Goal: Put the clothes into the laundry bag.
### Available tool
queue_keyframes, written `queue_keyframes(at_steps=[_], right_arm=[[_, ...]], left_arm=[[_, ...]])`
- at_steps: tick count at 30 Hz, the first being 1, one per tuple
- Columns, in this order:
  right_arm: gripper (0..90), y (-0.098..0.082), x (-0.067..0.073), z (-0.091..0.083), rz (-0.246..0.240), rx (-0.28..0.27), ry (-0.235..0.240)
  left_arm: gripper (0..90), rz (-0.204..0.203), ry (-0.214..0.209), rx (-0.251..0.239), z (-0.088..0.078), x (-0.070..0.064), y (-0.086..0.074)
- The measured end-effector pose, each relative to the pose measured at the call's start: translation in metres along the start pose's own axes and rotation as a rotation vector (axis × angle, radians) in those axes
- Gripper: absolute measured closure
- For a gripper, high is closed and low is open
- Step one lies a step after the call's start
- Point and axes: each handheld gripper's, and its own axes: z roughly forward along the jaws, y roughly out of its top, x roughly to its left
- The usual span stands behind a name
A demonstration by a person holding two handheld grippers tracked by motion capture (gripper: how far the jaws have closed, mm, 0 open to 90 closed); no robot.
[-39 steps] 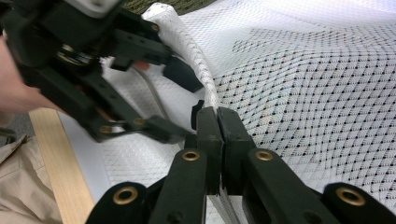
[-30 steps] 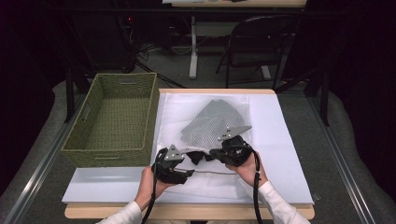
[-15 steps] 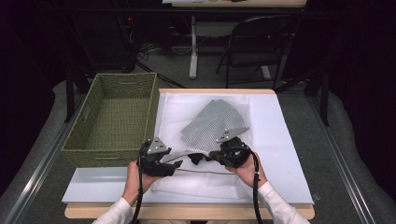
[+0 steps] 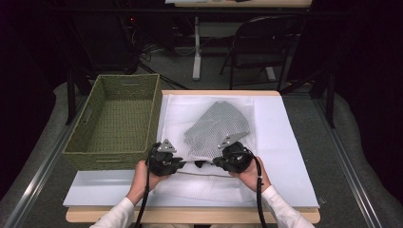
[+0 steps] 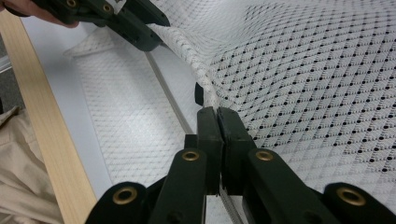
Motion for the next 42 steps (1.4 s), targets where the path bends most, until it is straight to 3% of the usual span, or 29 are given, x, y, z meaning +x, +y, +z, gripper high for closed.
queue_keyframes(at_steps=[6,14,20,31,38,40,42], right_arm=[[88.8,-0.003,-0.001,0.006,0.001,0.028,0.004],[88.8,-0.011,-0.004,0.014,-0.004,0.073,0.012],[88.8,-0.016,-0.007,0.022,-0.001,0.110,0.016],[88.5,-0.027,-0.010,0.040,-0.003,0.188,0.021],[87.2,-0.033,-0.012,0.051,-0.006,0.225,0.014],[85.2,-0.033,-0.012,0.051,-0.006,0.224,0.014],[79.3,-0.033,-0.013,0.050,-0.012,0.225,0.013]], left_arm=[[87.5,0.020,-0.021,0.036,0.004,-0.002,-0.003],[88.0,0.036,-0.055,0.089,0.009,-0.005,-0.005],[87.9,0.057,-0.035,0.117,0.014,-0.010,-0.007],[87.6,0.060,-0.039,0.187,0.023,-0.019,-0.010],[80.8,0.042,-0.027,0.194,0.027,-0.018,-0.011],[75.0,0.010,-0.049,0.190,0.026,-0.018,-0.010],[70.5,0.018,-0.049,0.194,0.022,-0.019,-0.009]])
